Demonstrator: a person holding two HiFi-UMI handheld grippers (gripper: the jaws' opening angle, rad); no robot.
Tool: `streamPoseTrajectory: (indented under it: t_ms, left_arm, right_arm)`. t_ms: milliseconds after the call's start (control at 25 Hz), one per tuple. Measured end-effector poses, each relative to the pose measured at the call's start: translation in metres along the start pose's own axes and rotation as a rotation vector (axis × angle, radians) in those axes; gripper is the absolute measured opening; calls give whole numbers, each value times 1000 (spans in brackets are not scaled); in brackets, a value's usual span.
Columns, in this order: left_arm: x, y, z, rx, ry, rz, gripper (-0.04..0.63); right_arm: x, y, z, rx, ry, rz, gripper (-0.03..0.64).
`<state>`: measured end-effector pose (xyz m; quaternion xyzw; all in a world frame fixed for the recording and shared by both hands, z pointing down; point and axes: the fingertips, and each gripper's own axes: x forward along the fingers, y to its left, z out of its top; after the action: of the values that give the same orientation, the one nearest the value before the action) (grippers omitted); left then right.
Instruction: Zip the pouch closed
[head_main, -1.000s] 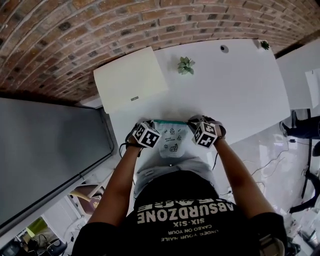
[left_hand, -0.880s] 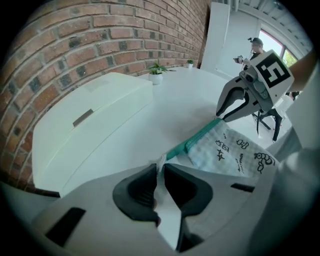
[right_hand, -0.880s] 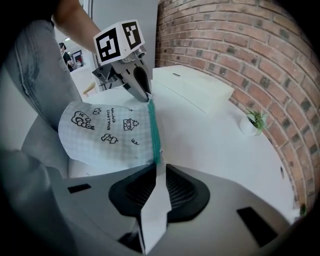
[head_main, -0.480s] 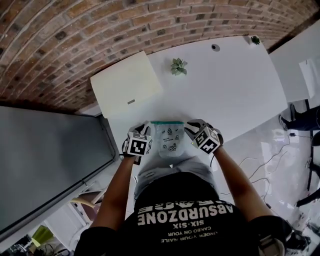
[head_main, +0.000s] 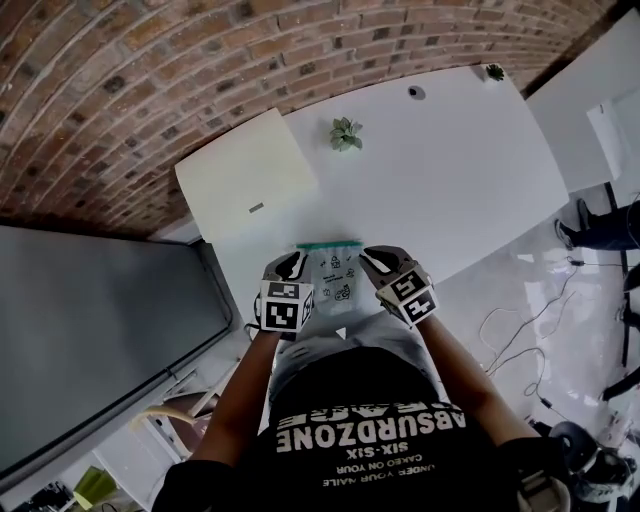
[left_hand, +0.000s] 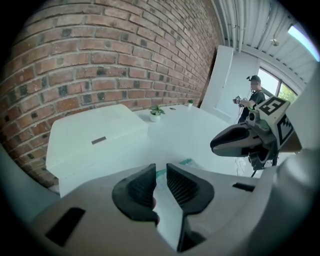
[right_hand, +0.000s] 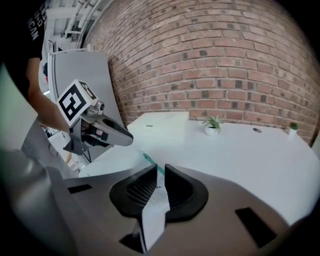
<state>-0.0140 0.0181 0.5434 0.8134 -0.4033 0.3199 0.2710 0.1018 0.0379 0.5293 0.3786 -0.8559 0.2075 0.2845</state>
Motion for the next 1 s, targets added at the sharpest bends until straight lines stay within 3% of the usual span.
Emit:
streamPoseTrajectory:
  t_ms: [120, 280, 400, 560, 1000]
  left_arm:
    - [-9, -11, 19, -32, -60, -12, 55]
    - [-21, -30, 35, -53, -116, -69, 8]
    - [-28, -46, 41, -60, -142, -117, 6]
    - [-35, -60, 46, -34, -148, -124, 6]
    - [-36, -78, 53, 13, -134, -171, 6]
  right_arm:
    - [-7, 5, 14, 94, -59, -18, 9]
    - [-18, 18, 34, 211, -154, 26, -3]
    - [-27, 27, 49, 202, -211, 33, -3]
    - [-35, 37, 61, 168, -238, 27, -3]
    - [-42, 31, 60, 195, -204, -41, -3]
